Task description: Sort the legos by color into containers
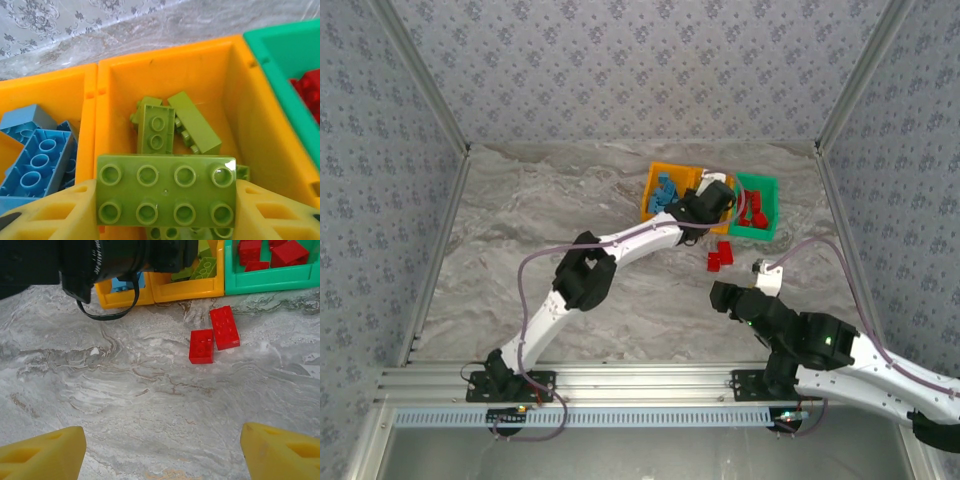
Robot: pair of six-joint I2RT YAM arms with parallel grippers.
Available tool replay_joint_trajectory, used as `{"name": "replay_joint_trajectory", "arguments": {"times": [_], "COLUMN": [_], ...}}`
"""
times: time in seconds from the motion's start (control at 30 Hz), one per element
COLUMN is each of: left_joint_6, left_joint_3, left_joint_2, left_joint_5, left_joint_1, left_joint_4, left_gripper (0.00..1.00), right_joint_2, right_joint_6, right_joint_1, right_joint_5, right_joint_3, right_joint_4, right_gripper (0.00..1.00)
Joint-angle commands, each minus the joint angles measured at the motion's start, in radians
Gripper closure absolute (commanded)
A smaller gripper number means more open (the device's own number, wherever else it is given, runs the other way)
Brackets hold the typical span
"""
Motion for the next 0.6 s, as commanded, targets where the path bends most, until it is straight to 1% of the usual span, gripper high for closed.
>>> {"name": "replay_joint_trajectory", "arguments": {"times": [0.0,0.07,0.17,0.27,0.37,0.47,0.57], "left_joint_6": [0.062,0.043,0.003,-0.035,-0.075,-0.101,-0.036], "left_joint_3": [0.062,0.046,0.002,-0.130,-0.341,-0.583,-0.838], "left_joint_2": [-0.024,-0.049,-0.105,-0.215,-0.386,-0.611,-0.862], "left_joint_5": [-0.024,-0.029,-0.017,0.042,0.098,0.146,0.193], "left_joint_1": [-0.002,-0.002,-0.002,-0.006,-0.008,-0.011,-0.039], "left_joint_4": [0.009,0.009,0.005,0.069,0.170,0.247,0.318], "left_gripper": [0.33,0.25,0.23,0.23,0.22,0.21,0.19], "right_joint_2": [-0.006,-0.005,-0.006,-0.005,0.001,0.031,0.110], "right_joint_6": [0.009,0.009,0.001,-0.004,-0.003,-0.019,-0.066], "right_joint_1": [0.005,0.005,0.004,0.004,0.004,-0.002,-0.035], "right_joint_5": [0.009,0.011,0.011,0.013,0.017,-0.008,-0.039], "right_joint_3": [0.003,0.001,-0.003,-0.007,-0.009,-0.005,0.014], "right_joint_4": [-0.051,-0.050,-0.034,-0.025,-0.029,-0.042,-0.026], "right_gripper": [0.16,0.16,0.16,0.16,0.16,0.15,0.14]}}
